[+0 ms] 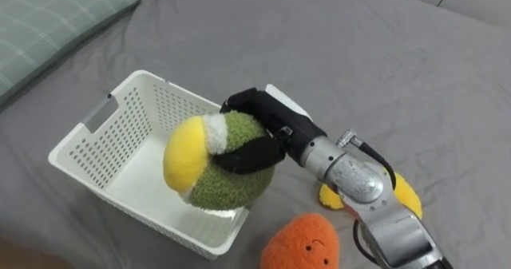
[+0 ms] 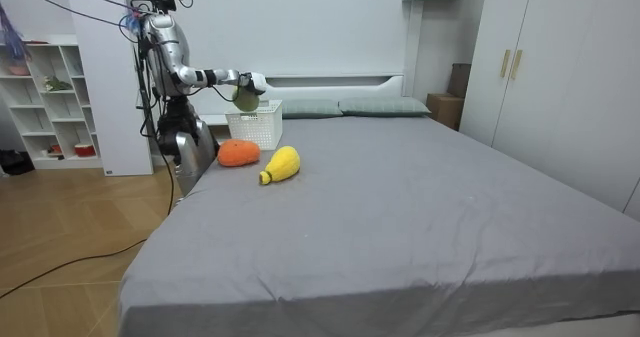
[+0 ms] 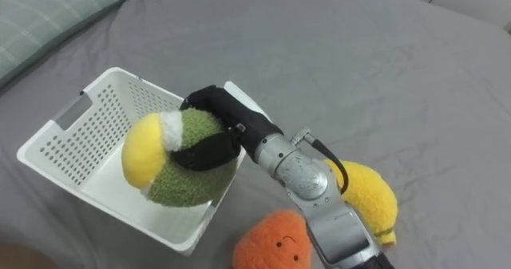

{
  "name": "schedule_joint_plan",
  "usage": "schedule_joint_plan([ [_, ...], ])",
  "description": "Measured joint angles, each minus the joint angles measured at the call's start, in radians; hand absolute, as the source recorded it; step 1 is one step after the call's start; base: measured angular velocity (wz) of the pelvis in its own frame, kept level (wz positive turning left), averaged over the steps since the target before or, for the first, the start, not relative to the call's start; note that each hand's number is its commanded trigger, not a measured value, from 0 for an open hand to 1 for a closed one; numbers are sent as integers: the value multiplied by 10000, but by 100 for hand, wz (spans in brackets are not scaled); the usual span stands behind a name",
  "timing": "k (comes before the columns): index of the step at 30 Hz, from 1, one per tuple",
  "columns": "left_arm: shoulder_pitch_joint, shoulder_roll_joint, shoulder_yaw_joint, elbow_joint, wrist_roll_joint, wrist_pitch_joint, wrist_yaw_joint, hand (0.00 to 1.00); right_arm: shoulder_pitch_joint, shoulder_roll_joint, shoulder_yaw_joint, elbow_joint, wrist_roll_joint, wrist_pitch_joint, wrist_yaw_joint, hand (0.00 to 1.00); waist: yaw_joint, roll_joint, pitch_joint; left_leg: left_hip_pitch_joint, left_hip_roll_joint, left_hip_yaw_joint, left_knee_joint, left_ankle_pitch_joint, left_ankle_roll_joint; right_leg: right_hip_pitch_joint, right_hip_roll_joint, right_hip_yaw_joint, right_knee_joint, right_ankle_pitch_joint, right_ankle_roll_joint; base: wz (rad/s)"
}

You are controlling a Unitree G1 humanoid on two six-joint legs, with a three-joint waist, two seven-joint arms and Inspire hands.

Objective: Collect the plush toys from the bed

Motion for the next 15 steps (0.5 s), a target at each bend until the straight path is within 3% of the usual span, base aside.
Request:
schedule_joint_plan([
  [15,114,-7,99,-9,64,-132,-241,0,-16,-74,32,583,-5,-140,-875,0,55,-61,-39,-186,-28,-138,67,19,-3,-124,-28,-127,12,0,0,2],
])
